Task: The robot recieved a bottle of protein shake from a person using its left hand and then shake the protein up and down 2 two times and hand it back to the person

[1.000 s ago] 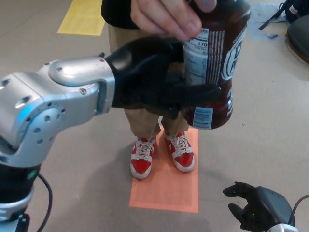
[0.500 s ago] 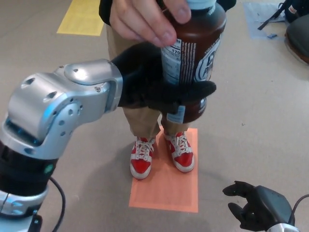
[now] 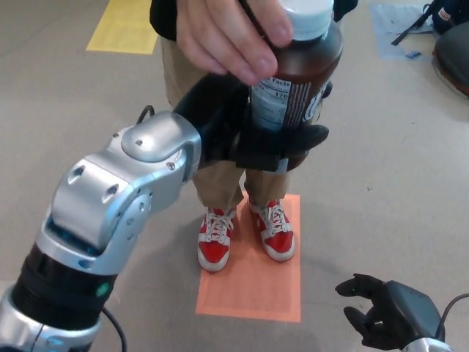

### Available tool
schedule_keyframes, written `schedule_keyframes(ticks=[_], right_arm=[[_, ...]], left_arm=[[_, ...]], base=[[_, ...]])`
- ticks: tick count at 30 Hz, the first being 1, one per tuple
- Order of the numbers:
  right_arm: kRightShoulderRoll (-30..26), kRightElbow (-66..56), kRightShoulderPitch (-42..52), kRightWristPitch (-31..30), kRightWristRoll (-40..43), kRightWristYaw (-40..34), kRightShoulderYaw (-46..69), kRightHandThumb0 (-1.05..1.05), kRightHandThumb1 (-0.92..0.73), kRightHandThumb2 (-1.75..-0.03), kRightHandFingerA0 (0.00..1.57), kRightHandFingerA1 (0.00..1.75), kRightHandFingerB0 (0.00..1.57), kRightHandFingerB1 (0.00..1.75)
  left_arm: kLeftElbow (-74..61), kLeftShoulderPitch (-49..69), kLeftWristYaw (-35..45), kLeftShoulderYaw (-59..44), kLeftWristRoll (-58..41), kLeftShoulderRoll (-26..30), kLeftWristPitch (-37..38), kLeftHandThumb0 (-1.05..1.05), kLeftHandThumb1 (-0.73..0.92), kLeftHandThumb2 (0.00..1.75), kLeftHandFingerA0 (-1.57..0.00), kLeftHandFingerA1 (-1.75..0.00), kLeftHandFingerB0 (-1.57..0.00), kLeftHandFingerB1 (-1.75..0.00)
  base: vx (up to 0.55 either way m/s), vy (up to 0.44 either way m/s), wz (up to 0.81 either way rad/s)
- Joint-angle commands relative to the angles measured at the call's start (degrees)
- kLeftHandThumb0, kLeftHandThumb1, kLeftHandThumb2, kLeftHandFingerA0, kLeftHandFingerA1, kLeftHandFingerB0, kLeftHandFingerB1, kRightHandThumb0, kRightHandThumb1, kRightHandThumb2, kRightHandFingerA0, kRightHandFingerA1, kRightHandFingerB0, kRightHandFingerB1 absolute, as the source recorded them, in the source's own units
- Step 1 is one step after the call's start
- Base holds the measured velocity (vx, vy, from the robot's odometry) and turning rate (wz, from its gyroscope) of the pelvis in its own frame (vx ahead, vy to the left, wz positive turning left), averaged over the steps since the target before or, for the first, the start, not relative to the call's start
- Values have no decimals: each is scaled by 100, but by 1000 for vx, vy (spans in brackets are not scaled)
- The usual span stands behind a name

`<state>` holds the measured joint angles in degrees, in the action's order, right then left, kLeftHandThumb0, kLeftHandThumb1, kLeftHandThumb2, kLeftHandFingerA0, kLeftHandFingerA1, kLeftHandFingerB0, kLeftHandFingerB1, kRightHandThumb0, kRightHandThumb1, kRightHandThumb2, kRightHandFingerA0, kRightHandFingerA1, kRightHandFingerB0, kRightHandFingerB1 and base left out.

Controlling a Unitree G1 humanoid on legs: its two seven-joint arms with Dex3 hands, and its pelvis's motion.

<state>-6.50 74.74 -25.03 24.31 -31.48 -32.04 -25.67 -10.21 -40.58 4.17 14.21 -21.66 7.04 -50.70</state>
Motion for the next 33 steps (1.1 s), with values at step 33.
schedule_keyframes(ticks=[33], right_arm=[[-2, 47, 10, 21, 31, 51, 249, -51, -77, -67, 80, 61, 68, 43]], left_arm=[[3036, 1898, 704, -536, 1041, -394, 2852, -20, 85, 67, -81, -135, -67, -101]], base=[[0, 0, 0]])
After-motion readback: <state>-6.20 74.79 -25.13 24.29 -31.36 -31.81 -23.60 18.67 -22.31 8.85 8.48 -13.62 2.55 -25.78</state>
